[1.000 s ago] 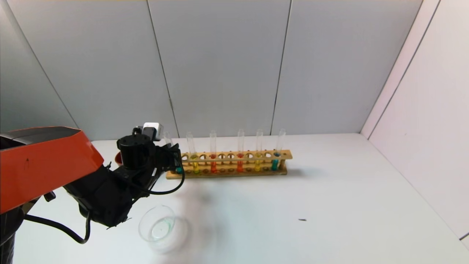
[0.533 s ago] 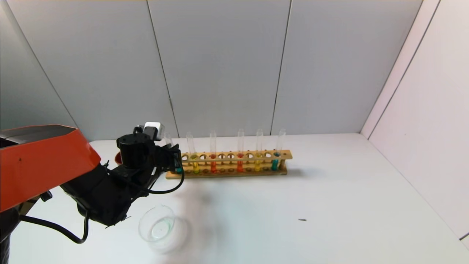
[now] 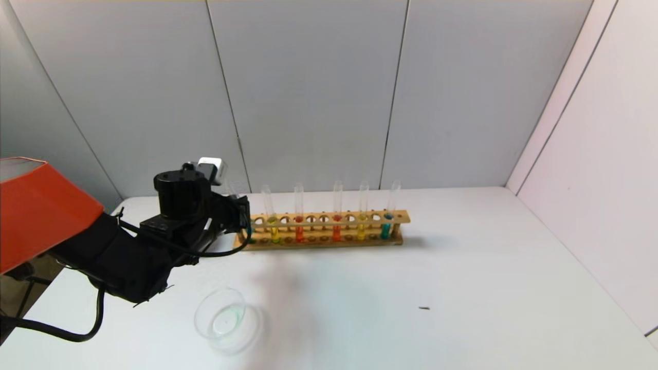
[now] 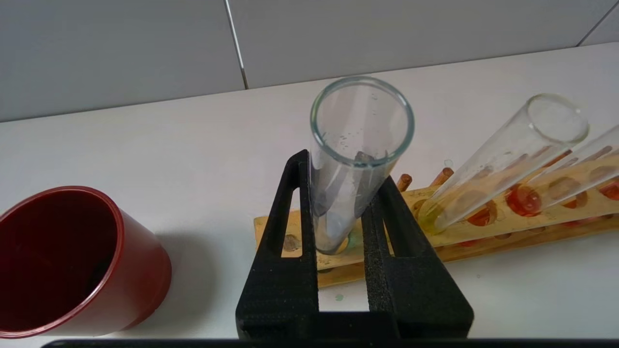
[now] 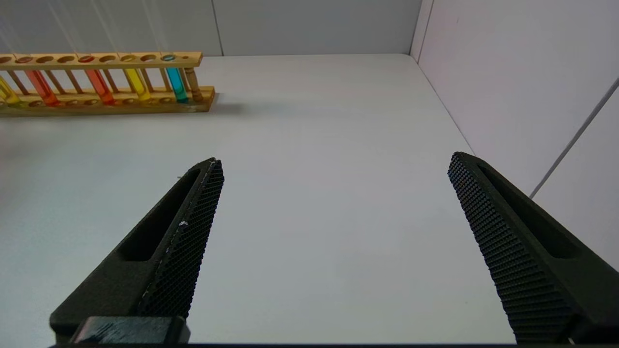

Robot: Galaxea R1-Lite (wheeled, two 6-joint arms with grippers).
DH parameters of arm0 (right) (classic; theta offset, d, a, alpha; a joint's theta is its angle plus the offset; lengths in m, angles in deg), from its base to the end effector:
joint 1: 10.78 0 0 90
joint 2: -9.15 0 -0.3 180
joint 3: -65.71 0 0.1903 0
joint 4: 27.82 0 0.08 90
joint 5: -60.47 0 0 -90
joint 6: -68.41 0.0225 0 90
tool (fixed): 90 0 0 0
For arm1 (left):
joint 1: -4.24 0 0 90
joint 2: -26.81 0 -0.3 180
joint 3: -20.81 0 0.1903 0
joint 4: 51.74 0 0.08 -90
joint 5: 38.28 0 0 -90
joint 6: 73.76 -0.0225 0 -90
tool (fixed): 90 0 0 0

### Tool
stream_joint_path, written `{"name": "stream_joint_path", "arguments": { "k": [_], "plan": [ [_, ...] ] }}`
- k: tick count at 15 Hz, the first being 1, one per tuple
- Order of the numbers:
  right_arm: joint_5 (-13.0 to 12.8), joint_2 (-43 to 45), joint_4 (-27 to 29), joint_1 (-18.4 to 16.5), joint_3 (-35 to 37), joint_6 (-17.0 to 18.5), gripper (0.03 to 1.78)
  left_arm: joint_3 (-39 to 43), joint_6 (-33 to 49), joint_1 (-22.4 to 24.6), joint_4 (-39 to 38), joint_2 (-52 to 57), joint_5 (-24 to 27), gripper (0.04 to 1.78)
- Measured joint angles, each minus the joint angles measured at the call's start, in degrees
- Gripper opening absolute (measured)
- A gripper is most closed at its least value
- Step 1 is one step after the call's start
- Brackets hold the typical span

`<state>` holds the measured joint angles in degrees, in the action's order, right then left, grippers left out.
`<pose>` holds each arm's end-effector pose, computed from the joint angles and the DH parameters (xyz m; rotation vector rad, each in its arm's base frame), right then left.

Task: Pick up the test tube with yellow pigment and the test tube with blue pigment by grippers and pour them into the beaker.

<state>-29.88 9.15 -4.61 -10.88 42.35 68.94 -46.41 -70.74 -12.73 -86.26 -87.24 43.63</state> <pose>-0.0228 -0.0001 0.0757 0.0093 -0.0027 -0.0078 0.3380 -0.0998 0.1134 -0.0058 0.2139 -0.1488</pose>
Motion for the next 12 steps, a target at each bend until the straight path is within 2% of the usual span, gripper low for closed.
{"name": "stream_joint_path", "arguments": {
  "k": [12],
  "plan": [
    [0.0, 0.0, 0.0, 0.0, 0.0, 0.0, 1.7, -7.8, -1.5, -0.2, 12.9, 8.6, -0.2, 0.31]
  ]
}}
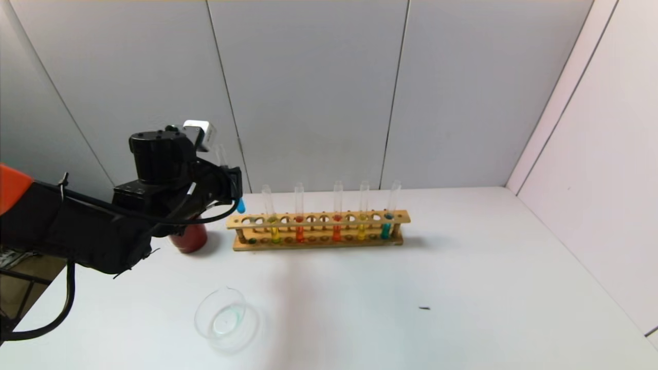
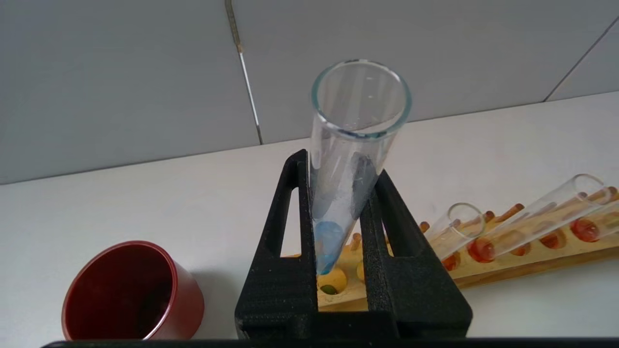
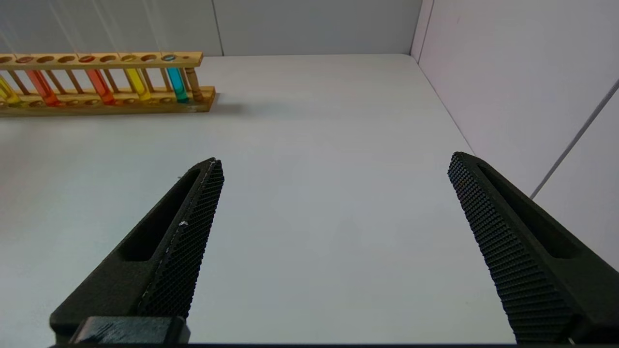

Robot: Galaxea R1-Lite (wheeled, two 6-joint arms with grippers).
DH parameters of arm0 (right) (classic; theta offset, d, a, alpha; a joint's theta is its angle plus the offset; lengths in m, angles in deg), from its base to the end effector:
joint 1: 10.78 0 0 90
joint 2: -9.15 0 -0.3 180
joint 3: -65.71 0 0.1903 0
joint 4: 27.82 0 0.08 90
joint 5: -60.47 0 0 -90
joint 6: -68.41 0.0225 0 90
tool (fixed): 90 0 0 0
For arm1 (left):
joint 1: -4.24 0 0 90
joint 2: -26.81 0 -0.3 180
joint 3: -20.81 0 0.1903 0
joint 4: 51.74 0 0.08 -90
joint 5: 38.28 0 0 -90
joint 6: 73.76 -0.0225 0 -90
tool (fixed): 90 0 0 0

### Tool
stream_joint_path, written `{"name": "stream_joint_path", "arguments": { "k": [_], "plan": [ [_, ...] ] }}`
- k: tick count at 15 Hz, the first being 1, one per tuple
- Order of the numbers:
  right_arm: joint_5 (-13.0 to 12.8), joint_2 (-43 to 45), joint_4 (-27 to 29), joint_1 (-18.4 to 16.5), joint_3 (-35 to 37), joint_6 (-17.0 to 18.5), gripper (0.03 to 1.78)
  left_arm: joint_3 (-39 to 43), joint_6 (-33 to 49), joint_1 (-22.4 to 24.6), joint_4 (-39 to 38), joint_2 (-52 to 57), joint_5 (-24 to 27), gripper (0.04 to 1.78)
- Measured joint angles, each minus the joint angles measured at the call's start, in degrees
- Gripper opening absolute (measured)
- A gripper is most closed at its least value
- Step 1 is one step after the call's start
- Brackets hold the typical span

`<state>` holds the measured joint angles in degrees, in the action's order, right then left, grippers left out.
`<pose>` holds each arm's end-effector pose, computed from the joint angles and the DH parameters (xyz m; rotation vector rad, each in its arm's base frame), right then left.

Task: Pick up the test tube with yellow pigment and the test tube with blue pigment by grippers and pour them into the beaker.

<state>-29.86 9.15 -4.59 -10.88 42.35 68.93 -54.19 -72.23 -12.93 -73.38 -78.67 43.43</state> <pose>-0.0228 -0.0001 0.0757 0.0091 -0.0023 -0.0075 0.3307 -0.0988 0.1769 0.0074 0.1527 -0.1526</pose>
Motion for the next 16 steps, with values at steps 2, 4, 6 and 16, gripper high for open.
{"name": "stream_joint_path", "arguments": {
  "k": [2, 4, 6, 16],
  "plan": [
    [0.0, 0.0, 0.0, 0.0, 0.0, 0.0, 1.7, -1.5, -0.1, 0.0, 3.6, 2.2, 0.0, 0.31],
    [0.0, 0.0, 0.0, 0.0, 0.0, 0.0, 1.7, -2.3, -0.5, -0.1, 6.5, 4.8, -0.1, 0.31],
    [0.0, 0.0, 0.0, 0.0, 0.0, 0.0, 1.7, -2.2, -0.6, -0.1, 8.9, 7.9, -0.2, 0.31],
    [0.0, 0.0, 0.0, 0.0, 0.0, 0.0, 1.7, 6.8, -2.9, 0.3, 28.0, 31.0, -0.6, 0.31]
  ]
}}
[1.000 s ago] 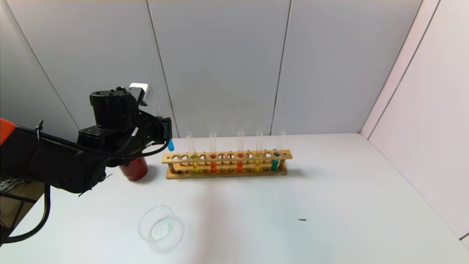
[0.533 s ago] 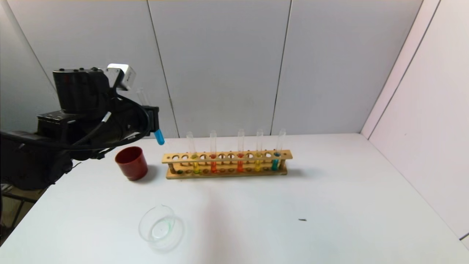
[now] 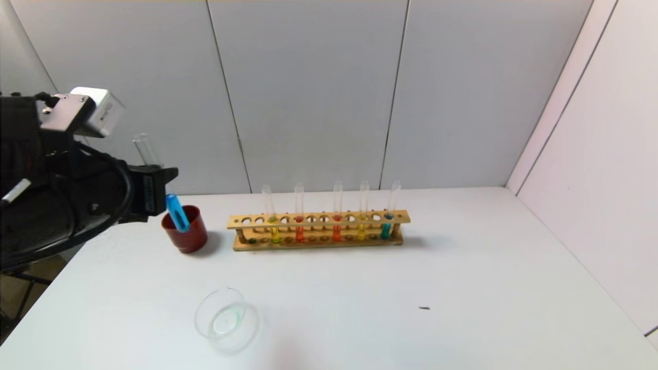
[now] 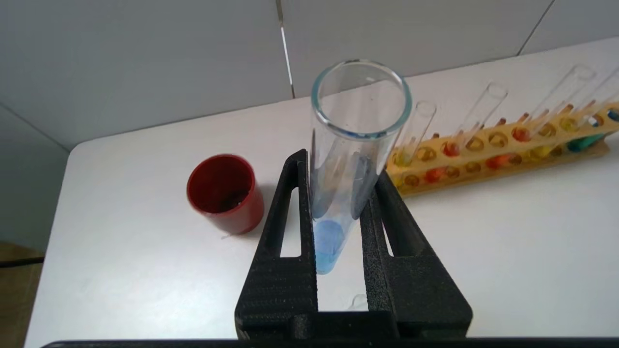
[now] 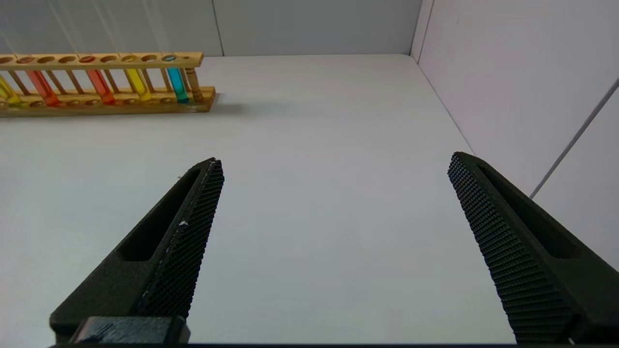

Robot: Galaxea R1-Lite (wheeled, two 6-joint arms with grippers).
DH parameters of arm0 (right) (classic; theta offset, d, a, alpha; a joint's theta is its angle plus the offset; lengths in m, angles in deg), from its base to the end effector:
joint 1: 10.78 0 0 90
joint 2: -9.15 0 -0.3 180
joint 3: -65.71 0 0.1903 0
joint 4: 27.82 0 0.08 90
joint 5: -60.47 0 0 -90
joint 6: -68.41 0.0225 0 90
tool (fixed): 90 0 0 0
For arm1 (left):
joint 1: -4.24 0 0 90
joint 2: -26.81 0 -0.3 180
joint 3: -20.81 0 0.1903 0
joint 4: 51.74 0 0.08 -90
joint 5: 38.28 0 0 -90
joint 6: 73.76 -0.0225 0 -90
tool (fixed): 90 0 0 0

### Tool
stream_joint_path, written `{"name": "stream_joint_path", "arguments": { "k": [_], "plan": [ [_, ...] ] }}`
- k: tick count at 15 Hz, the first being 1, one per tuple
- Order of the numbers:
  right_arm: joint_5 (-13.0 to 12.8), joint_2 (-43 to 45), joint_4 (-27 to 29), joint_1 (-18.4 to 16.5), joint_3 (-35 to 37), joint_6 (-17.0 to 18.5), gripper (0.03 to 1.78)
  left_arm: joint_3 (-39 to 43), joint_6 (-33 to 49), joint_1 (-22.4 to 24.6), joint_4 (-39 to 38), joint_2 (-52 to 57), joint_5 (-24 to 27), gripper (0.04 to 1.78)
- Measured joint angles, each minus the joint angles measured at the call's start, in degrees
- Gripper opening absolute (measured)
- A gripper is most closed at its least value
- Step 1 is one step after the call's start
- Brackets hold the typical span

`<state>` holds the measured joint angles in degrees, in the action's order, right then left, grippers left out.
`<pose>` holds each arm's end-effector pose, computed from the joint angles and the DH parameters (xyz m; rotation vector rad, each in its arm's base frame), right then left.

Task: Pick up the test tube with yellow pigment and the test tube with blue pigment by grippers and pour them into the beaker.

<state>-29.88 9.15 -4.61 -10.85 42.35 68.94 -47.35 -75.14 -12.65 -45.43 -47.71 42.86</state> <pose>-0.0228 -0.0001 0.0757 0.0093 -0.0027 -0.0073 0.2008 -0.0573 0.2456 0.0733 0.2141 -0.1422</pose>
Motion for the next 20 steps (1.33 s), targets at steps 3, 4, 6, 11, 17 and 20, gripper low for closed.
{"name": "stream_joint_path", "arguments": {
  "k": [3, 4, 6, 11, 17, 20],
  "plan": [
    [0.0, 0.0, 0.0, 0.0, 0.0, 0.0, 1.7, 4.8, -3.2, 0.9, 4.0, 6.8, -1.9, 0.31],
    [0.0, 0.0, 0.0, 0.0, 0.0, 0.0, 1.7, 6.1, -4.2, 1.3, 5.2, 8.4, -2.3, 0.31],
    [0.0, 0.0, 0.0, 0.0, 0.0, 0.0, 1.7, 7.5, -4.9, 1.7, 6.9, 10.1, -2.5, 0.31],
    [0.0, 0.0, 0.0, 0.0, 0.0, 0.0, 1.7, 8.3, -7.8, 1.8, 8.9, 7.2, -6.4, 0.31],
    [0.0, 0.0, 0.0, 0.0, 0.0, 0.0, 1.7, 8.9, -13.7, 1.1, 8.7, -0.9, -11.3, 0.31],
    [0.0, 0.0, 0.0, 0.0, 0.0, 0.0, 1.7, 10.2, -17.2, 0.9, 8.7, -3.5, -11.3, 0.31]
  ]
}}
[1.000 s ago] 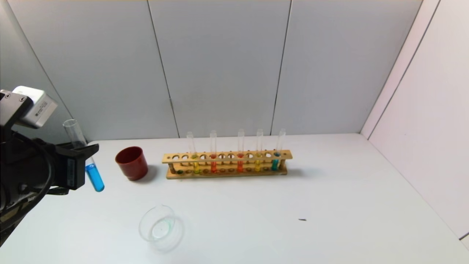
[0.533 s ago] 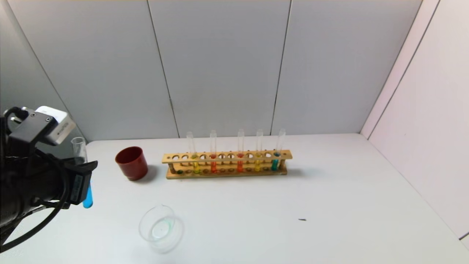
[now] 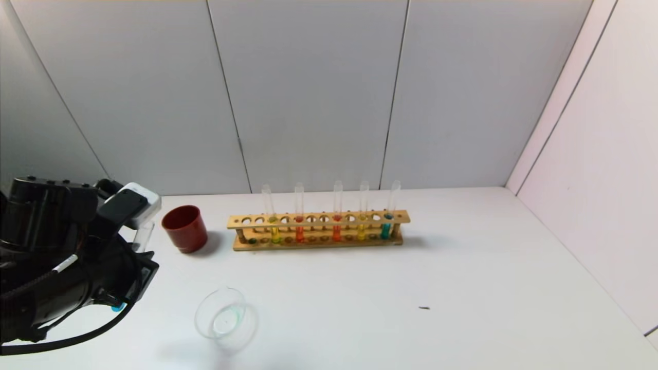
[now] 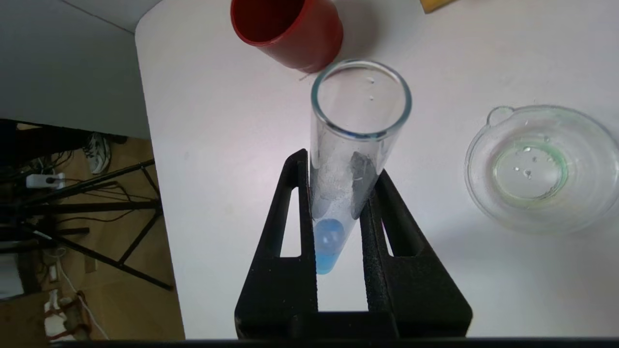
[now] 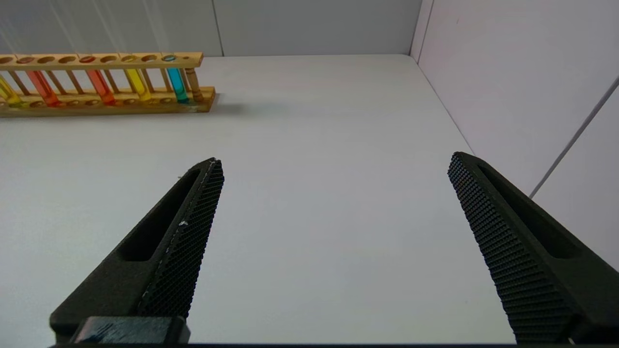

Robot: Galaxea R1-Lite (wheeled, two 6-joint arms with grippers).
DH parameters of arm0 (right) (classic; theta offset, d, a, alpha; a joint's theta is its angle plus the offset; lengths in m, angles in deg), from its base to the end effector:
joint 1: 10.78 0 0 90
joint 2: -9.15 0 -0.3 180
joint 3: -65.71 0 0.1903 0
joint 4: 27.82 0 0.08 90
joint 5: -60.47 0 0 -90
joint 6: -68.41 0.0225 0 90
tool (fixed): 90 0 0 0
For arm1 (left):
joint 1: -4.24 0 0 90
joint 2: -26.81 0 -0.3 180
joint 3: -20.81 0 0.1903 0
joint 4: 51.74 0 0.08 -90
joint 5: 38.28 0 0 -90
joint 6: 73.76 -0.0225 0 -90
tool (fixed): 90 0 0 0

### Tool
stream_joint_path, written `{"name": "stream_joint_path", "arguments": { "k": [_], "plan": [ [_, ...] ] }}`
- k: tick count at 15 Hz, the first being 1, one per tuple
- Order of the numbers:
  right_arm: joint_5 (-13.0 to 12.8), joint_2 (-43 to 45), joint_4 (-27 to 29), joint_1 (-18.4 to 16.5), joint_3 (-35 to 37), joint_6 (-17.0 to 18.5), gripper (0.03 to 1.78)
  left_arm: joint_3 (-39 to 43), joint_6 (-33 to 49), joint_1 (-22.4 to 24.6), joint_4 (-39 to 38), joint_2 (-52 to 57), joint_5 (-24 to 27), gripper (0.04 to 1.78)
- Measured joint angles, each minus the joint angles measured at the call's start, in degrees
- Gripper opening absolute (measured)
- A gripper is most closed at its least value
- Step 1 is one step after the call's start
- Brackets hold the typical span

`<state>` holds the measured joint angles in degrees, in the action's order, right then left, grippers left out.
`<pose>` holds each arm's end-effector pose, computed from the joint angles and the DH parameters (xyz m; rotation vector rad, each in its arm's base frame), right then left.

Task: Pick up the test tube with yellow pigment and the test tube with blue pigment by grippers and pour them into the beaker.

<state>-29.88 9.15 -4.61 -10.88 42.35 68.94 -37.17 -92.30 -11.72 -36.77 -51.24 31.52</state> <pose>-0.0228 -0.0001 0.0757 0.0093 -0.0027 -0.0078 0.1939 -0.0474 0.1701 0.5040 0.5910 -0.0231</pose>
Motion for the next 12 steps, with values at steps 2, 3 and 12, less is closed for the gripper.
{"name": "stream_joint_path", "arguments": {
  "k": [2, 3, 12],
  "plan": [
    [0.0, 0.0, 0.0, 0.0, 0.0, 0.0, 1.7, 0.6, -1.4, -0.2, -0.1, -1.5, -0.1, 0.31],
    [0.0, 0.0, 0.0, 0.0, 0.0, 0.0, 1.7, 0.8, -1.5, -1.0, -0.1, -2.3, -0.4, 0.31],
    [0.0, 0.0, 0.0, 0.0, 0.0, 0.0, 1.7, 1.5, -2.0, -6.4, 0.1, -9.3, -2.7, 0.31]
  ]
}}
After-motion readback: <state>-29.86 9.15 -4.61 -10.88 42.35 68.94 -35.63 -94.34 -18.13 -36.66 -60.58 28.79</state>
